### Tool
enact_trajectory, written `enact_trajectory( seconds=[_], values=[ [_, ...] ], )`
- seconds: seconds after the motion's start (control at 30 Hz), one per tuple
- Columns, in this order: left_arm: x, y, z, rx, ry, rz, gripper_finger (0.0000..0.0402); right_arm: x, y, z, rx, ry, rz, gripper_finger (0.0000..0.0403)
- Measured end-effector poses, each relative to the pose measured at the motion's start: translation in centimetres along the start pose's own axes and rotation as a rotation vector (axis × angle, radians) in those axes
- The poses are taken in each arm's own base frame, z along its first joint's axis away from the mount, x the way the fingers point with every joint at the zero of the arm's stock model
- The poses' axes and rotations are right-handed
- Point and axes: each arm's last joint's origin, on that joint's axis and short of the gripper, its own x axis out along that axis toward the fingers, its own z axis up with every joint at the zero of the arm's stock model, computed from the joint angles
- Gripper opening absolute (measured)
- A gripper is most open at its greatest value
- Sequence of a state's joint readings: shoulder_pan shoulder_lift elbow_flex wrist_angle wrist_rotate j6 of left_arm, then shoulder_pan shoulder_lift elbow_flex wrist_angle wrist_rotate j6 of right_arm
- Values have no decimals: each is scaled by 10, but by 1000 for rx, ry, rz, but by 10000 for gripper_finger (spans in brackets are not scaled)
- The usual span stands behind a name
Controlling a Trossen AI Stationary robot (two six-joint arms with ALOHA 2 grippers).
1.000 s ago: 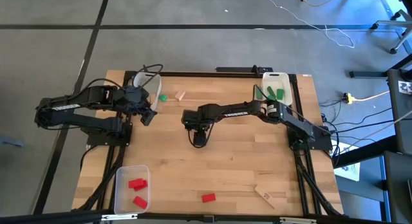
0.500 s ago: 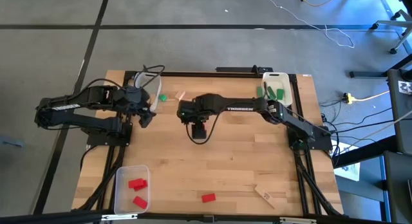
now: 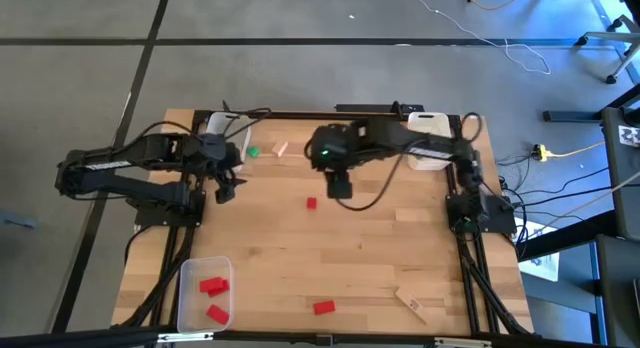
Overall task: Sort & place blocks by color
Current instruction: Put the red block into the transparent bin
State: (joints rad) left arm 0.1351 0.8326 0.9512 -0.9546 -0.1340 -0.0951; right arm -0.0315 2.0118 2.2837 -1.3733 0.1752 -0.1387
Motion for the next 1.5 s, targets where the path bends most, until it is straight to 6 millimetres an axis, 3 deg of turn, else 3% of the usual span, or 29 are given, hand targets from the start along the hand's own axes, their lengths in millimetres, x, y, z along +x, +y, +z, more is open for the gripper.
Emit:
enact_trajectory(
  seconds=[0.23, 0.5, 0.9, 1.13, 1.5],
  values=[
    [36, -19, 25, 133, -36, -86, 252, -54, -9, -27, 29, 26, -95, 197],
    [96, -46, 45, 234, -34, -126, 252, -87, -11, -43, 41, -10, -77, 197],
    [185, -72, 45, 314, 9, -137, 252, -91, -8, -46, 43, -15, -31, 197],
    [215, -77, 38, 374, 31, -133, 252, -92, -6, -46, 43, -16, -28, 197],
    [245, -70, 31, 366, 45, -102, 252, -93, -3, -46, 38, -20, -14, 197]
  ],
)
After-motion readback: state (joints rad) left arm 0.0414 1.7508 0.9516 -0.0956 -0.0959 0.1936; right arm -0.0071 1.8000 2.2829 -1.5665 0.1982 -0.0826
